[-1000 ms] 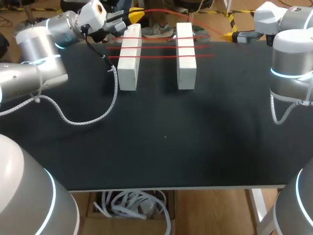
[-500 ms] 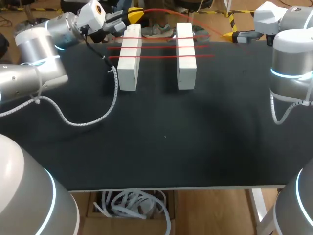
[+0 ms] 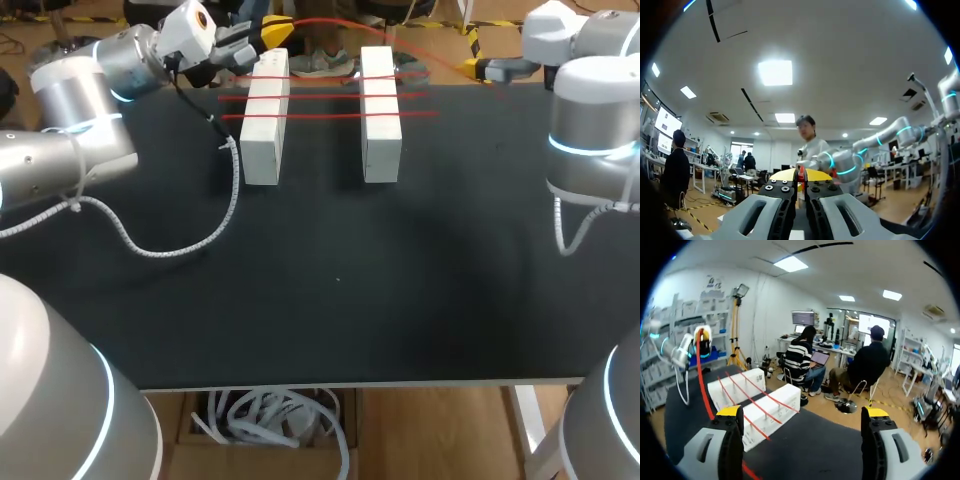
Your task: Grab the tape and strap the tape.
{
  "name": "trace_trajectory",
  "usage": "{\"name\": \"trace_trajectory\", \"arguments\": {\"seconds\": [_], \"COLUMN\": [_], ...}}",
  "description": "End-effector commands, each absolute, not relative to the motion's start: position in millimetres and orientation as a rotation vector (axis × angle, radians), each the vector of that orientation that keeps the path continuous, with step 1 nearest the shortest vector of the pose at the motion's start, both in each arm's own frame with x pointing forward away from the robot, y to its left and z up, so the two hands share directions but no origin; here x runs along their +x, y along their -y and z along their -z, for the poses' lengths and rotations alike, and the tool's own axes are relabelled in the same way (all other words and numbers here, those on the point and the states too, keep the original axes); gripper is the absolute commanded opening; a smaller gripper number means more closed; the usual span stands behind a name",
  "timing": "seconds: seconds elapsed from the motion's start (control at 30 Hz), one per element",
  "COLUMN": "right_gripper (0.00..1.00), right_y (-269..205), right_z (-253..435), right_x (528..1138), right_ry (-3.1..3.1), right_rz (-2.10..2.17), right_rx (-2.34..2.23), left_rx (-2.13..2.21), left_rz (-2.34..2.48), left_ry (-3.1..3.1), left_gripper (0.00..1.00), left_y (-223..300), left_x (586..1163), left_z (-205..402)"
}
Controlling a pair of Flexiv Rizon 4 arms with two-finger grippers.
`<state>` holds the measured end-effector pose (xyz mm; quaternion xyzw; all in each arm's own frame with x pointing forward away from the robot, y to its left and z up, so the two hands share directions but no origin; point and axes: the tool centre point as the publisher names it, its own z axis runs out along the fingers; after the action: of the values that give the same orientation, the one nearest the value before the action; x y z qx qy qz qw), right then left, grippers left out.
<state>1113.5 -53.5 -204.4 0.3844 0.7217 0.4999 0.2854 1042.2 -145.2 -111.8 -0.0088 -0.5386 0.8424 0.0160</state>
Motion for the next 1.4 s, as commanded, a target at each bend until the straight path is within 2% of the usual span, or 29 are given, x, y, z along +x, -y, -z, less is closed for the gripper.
{"name": "trace_trajectory", "arguments": {"seconds": [0.03, 0.23, 0.43, 0.77, 1.33, 1.4], "right_gripper": [1.0, 1.0, 1.0, 1.0, 1.0, 1.0], "right_y": [45, 37, 41, 30, 25, 23], "right_z": [189, 178, 162, 150, 150, 143], "right_x": [1103, 1089, 1074, 1058, 1056, 1053], "right_ry": [-1.871, -1.73, -1.658, -1.724, -1.729, -1.579], "right_rz": [-1.407, -1.587, -1.603, -1.475, -1.519, -1.594], "right_rx": [1.308, 1.664, 1.794, 1.83, 1.747, 1.869], "left_rx": [-0.032, -0.032, -0.032, -0.032, -0.032, -0.032], "left_rz": [-2.62, -2.62, -2.62, -2.62, -2.62, -2.62], "left_ry": [1.671, 1.671, 1.671, 1.671, 1.671, 1.671], "left_gripper": [0.0, 0.0, 0.0, 0.0, 0.0, 0.0], "left_y": [145, 145, 145, 145, 145, 145], "left_x": [1044, 1044, 1044, 1044, 1044, 1044], "left_z": [113, 113, 113, 113, 113, 113]}}
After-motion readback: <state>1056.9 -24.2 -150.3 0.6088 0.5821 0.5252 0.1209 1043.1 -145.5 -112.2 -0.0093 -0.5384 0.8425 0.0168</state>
